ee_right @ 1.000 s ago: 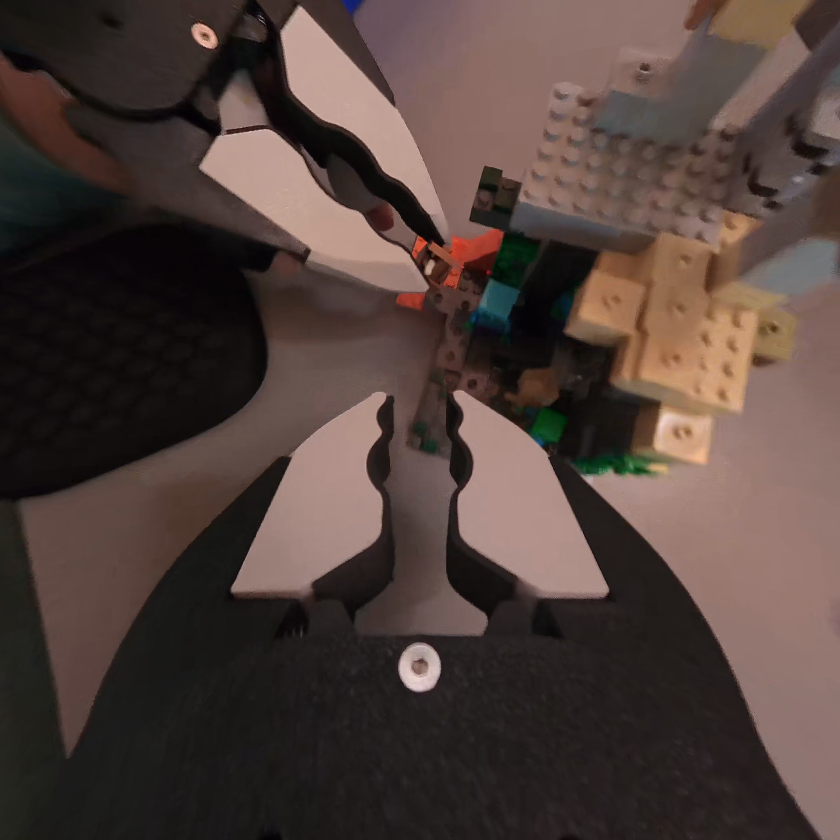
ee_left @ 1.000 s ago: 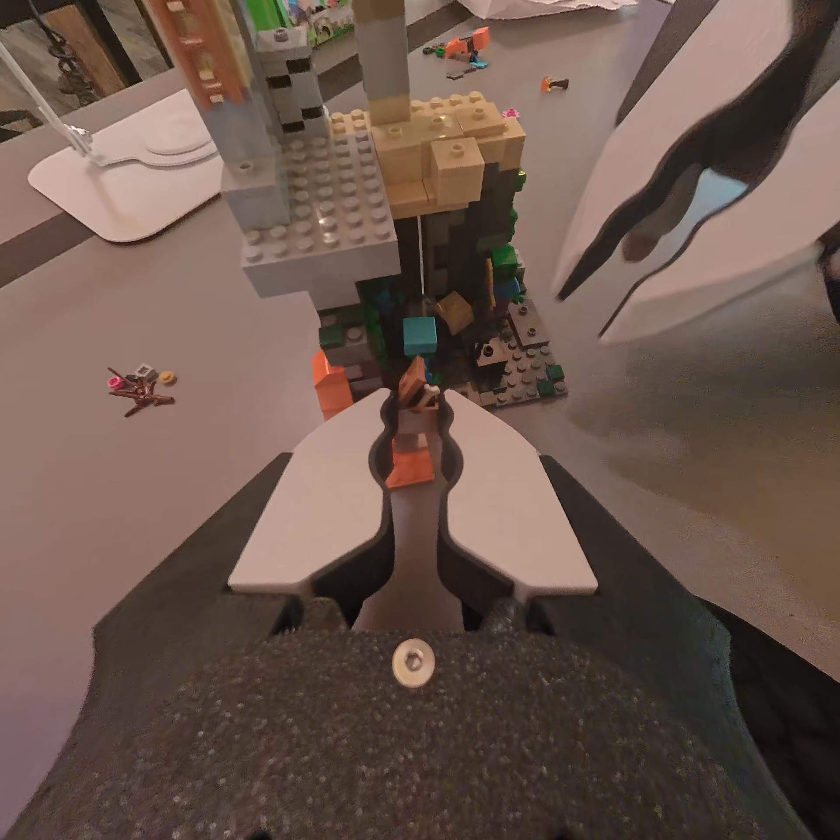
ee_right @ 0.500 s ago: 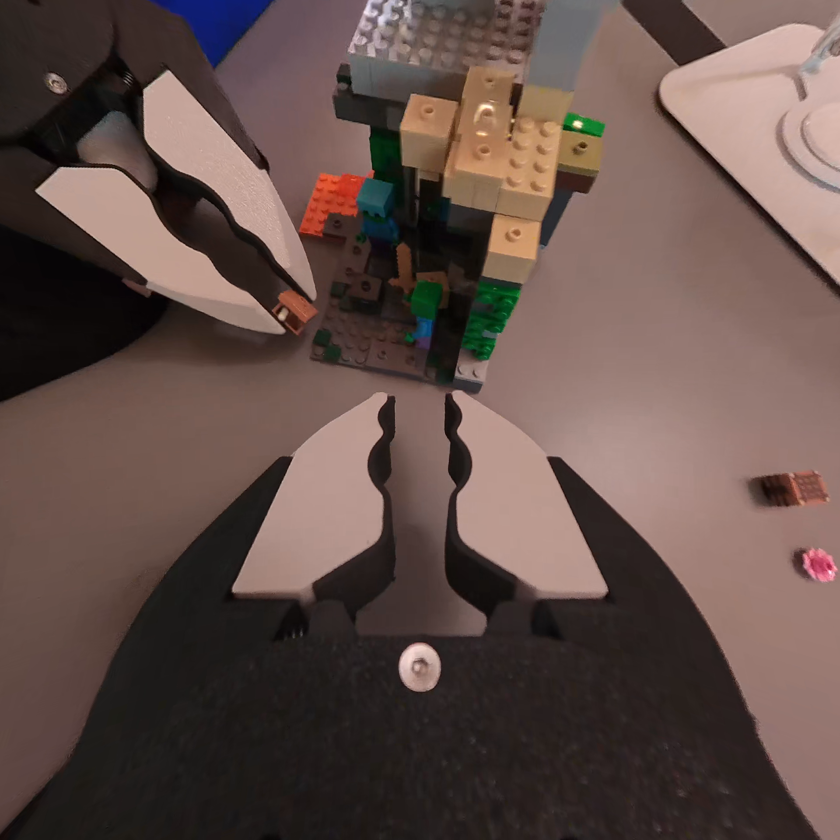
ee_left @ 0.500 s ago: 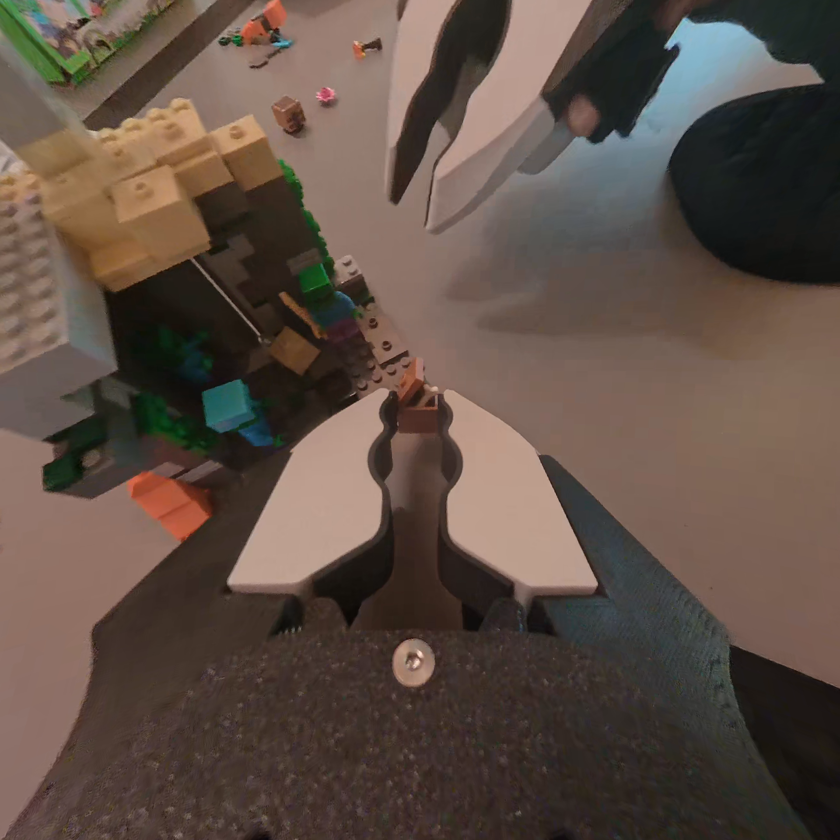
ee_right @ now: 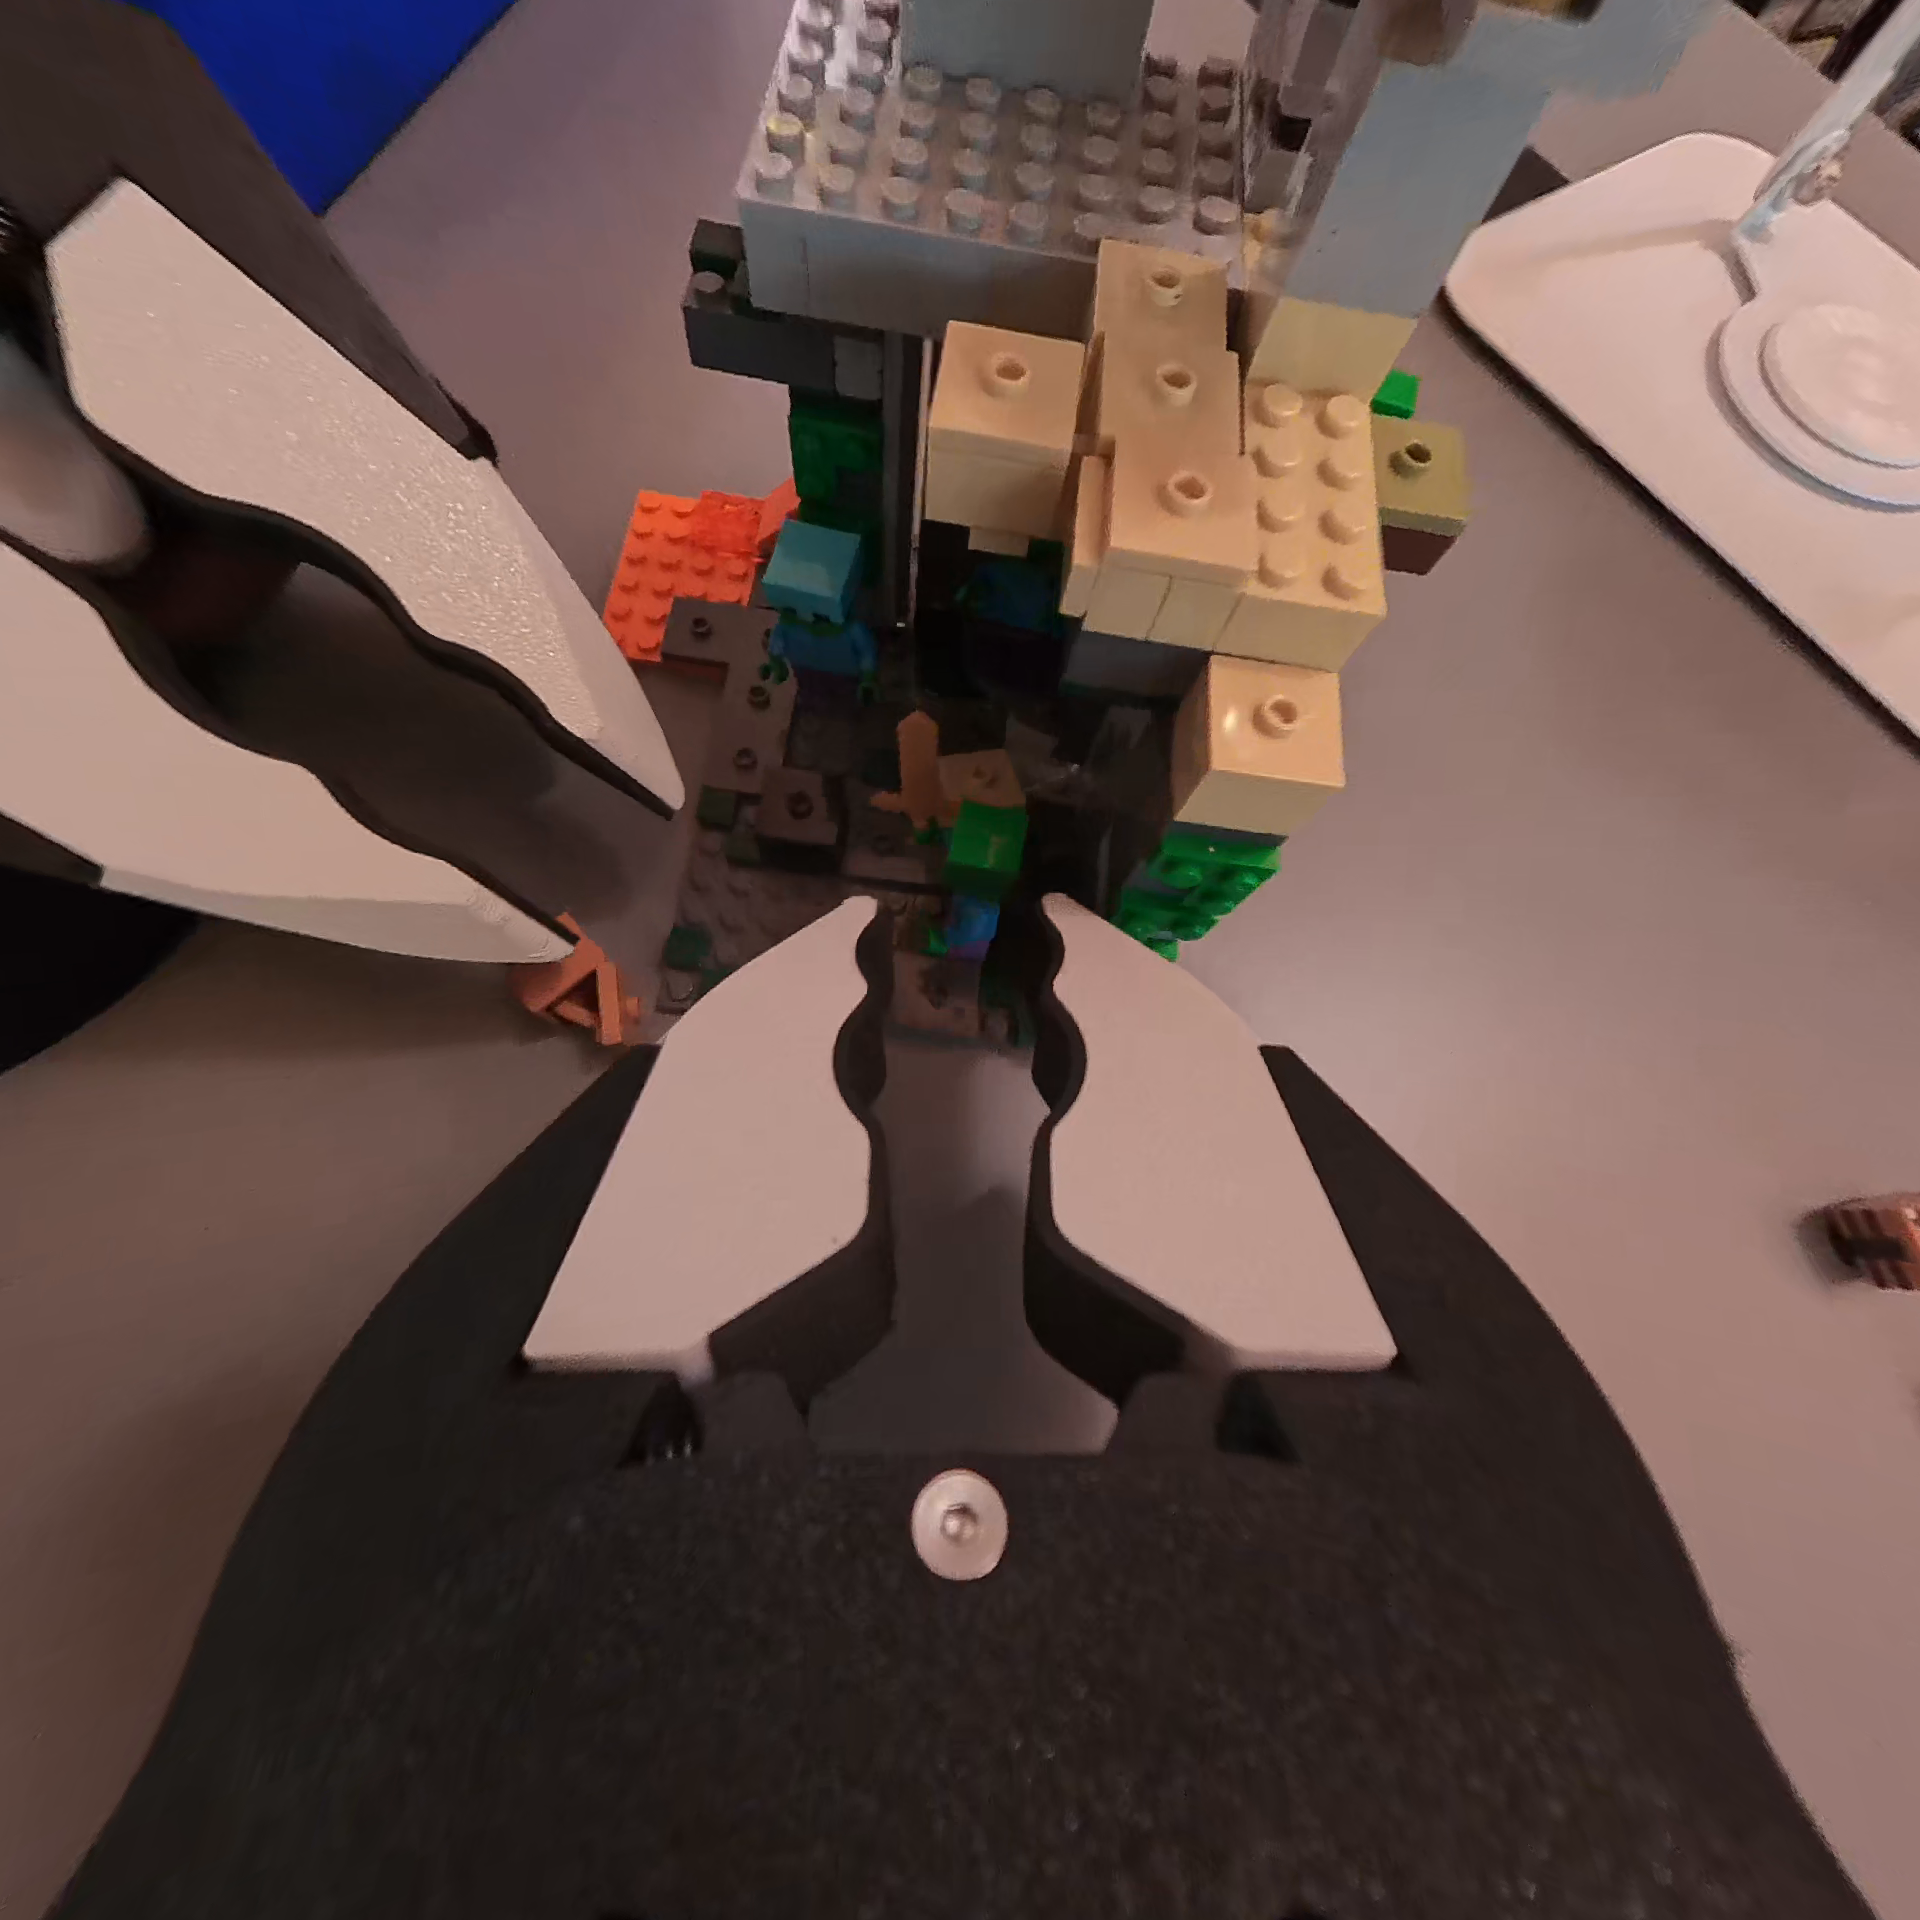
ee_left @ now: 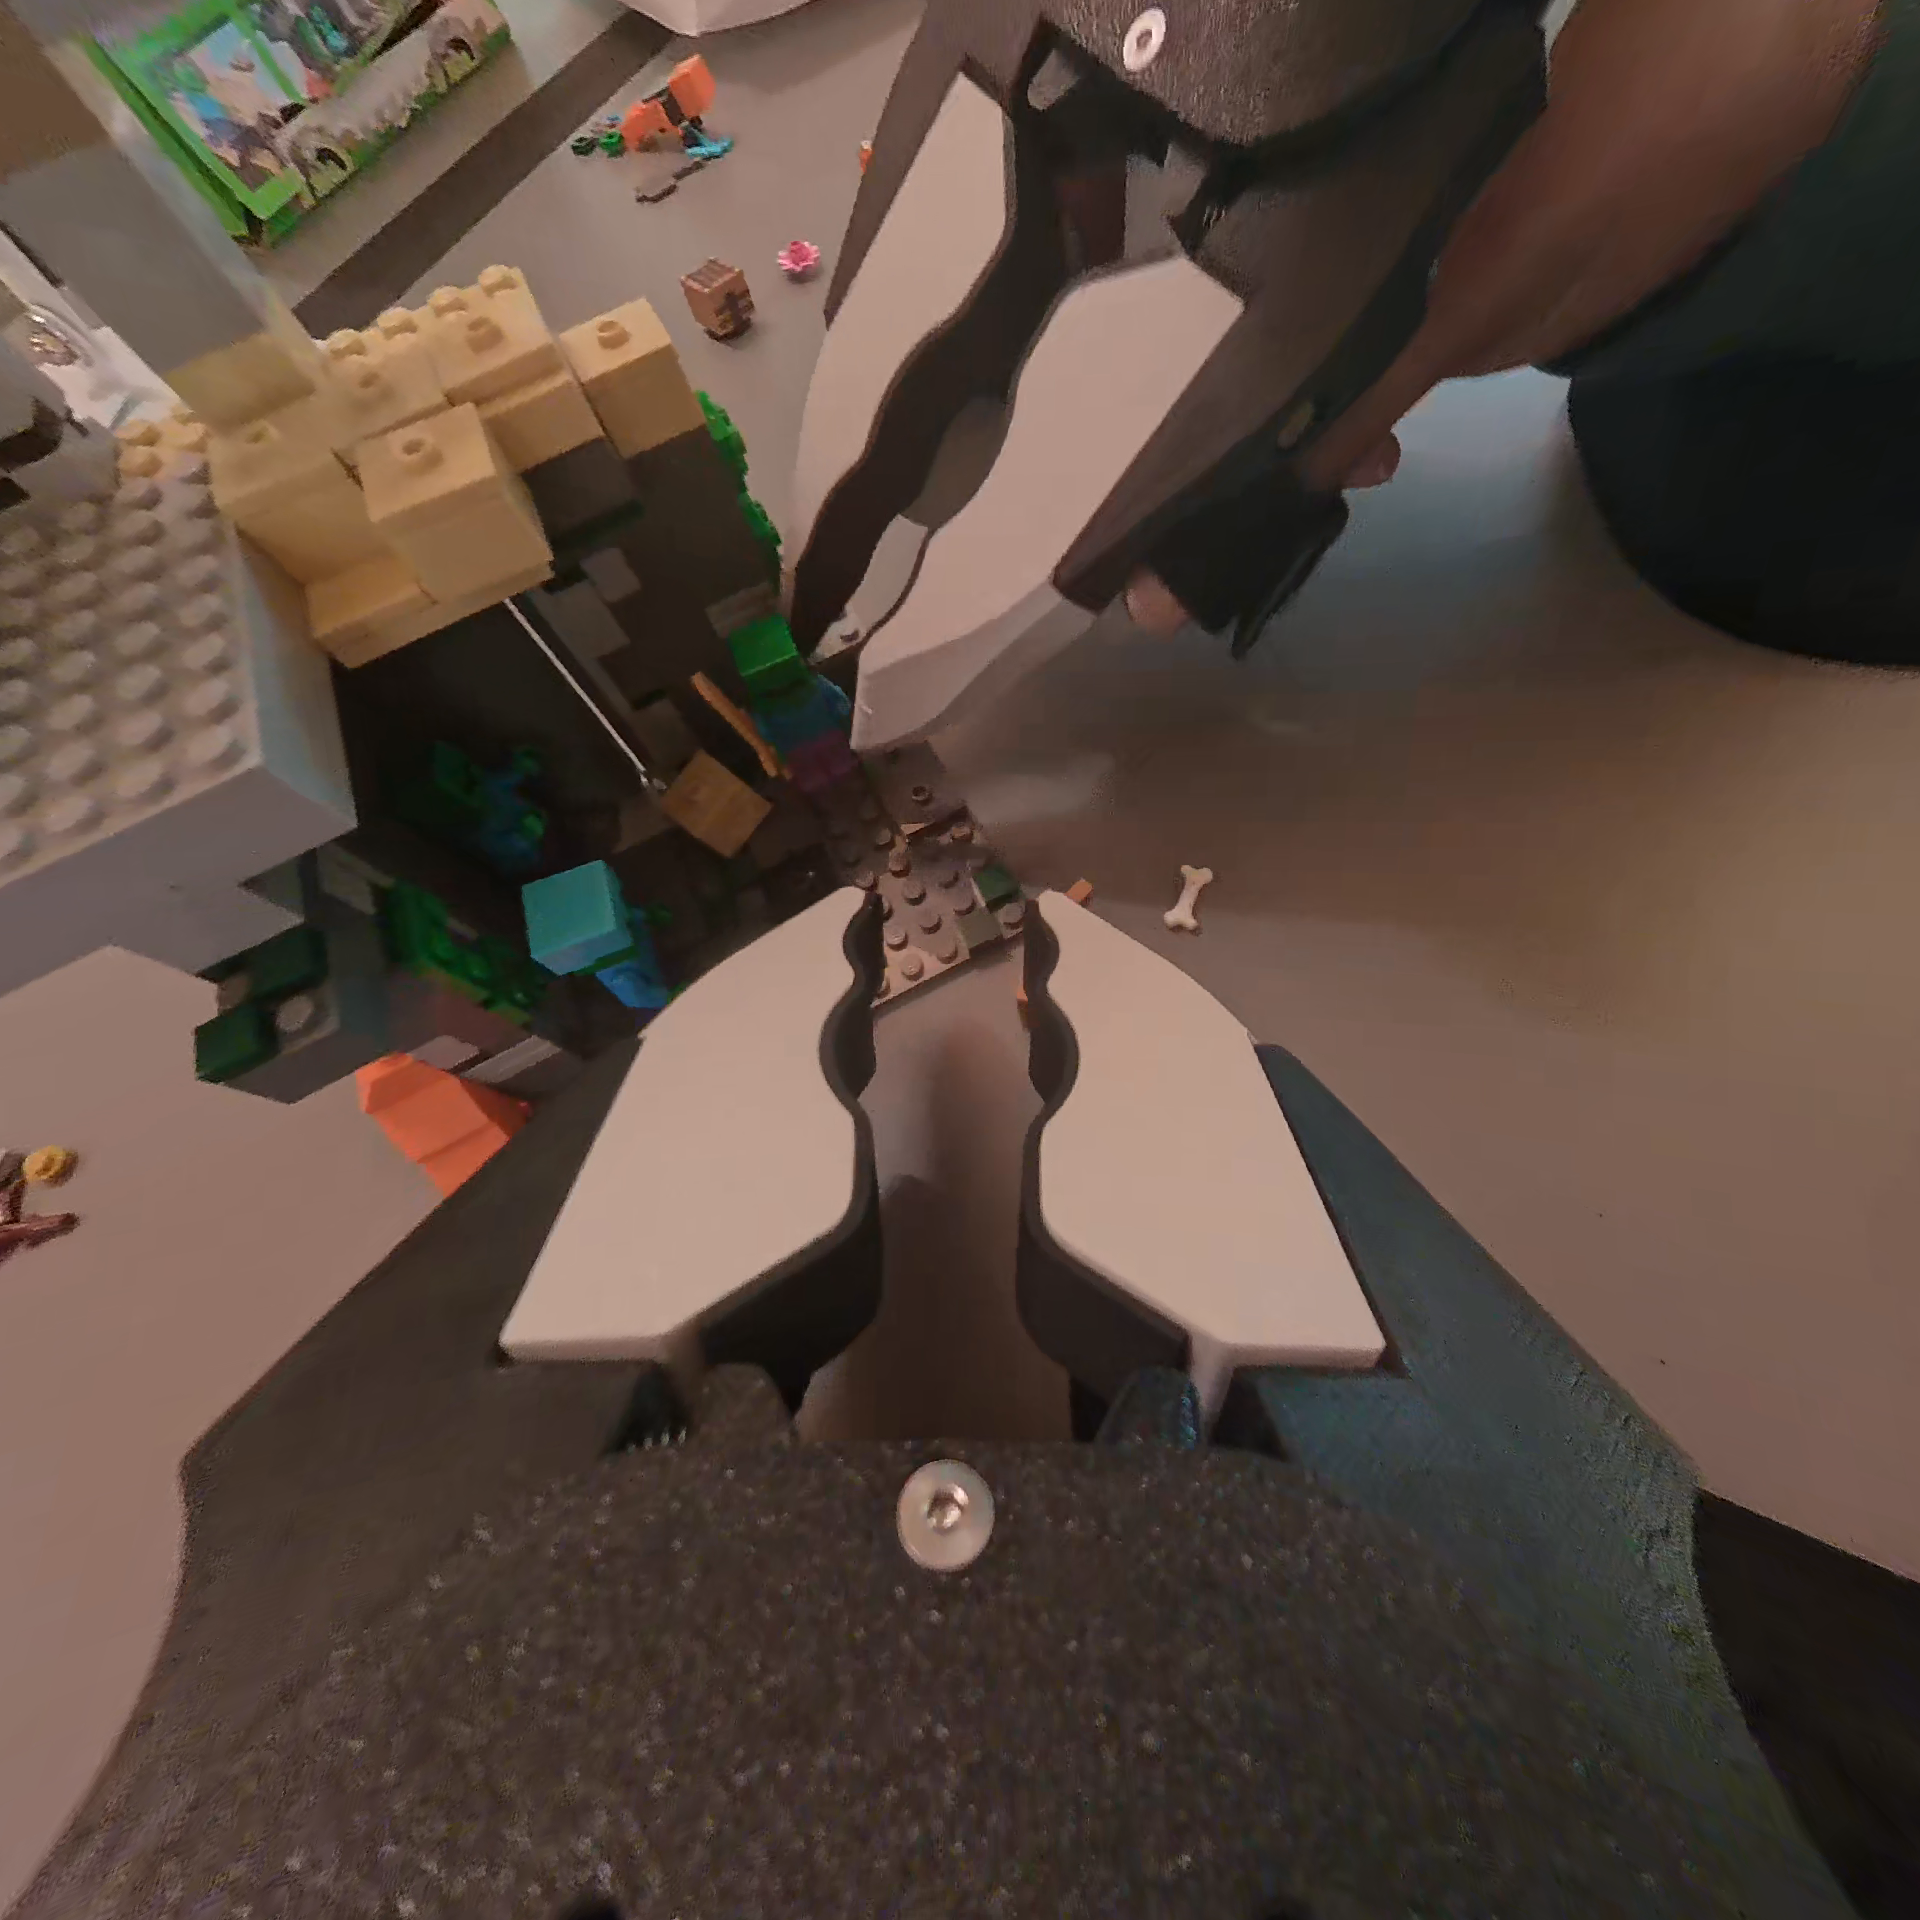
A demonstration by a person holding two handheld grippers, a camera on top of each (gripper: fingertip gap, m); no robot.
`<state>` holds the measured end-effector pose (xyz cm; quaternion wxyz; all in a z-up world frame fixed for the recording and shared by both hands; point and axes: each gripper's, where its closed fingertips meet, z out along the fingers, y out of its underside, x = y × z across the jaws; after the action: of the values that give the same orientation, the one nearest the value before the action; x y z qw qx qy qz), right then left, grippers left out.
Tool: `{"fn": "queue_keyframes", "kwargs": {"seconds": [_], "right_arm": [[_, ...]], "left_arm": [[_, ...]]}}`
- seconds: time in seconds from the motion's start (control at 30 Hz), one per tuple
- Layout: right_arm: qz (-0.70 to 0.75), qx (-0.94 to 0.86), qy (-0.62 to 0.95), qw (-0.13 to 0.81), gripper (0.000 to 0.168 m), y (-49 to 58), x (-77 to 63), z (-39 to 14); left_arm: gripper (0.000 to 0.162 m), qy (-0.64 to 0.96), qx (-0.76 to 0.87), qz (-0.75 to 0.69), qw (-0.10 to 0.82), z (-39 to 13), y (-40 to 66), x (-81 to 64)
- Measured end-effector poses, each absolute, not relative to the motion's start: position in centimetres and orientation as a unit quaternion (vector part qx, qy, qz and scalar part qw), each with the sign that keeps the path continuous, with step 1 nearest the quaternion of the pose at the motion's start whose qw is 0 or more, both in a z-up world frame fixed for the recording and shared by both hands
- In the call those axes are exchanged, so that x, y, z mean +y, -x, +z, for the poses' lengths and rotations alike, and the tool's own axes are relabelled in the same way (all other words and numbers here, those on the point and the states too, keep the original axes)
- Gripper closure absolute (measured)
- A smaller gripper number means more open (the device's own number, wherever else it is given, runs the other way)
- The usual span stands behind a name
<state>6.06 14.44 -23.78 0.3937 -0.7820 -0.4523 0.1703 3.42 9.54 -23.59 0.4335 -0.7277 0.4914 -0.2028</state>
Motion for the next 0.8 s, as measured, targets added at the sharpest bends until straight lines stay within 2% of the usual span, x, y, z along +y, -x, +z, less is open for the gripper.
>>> {"fn": "queue_keyframes", "kwargs": {"seconds": [0.2,0.57,0.67,0.8], "right_arm": [[0.108,-0.444,0.793,0.403,0.146,-5.8,15.6,-25.1],[0.129,-0.489,0.773,0.382,0.154,-5.2,16.7,-25.7],[0.141,-0.533,0.732,0.400,0.160,-4.4,15.9,-25.2],[0.162,-0.538,0.704,0.436,0.161,-3.6,15.0,-23.4]], "left_arm": [[0.137,0.730,0.491,-0.172,0.444,-23.9,-3.4,10.2],[0.137,0.766,0.455,-0.124,0.437,-24.8,-3.3,13.0],[0.146,0.777,0.443,-0.110,0.434,-24.7,-3.1,13.6],[0.147,0.778,0.450,-0.089,0.429,-24.8,-3.1,13.7]]}}
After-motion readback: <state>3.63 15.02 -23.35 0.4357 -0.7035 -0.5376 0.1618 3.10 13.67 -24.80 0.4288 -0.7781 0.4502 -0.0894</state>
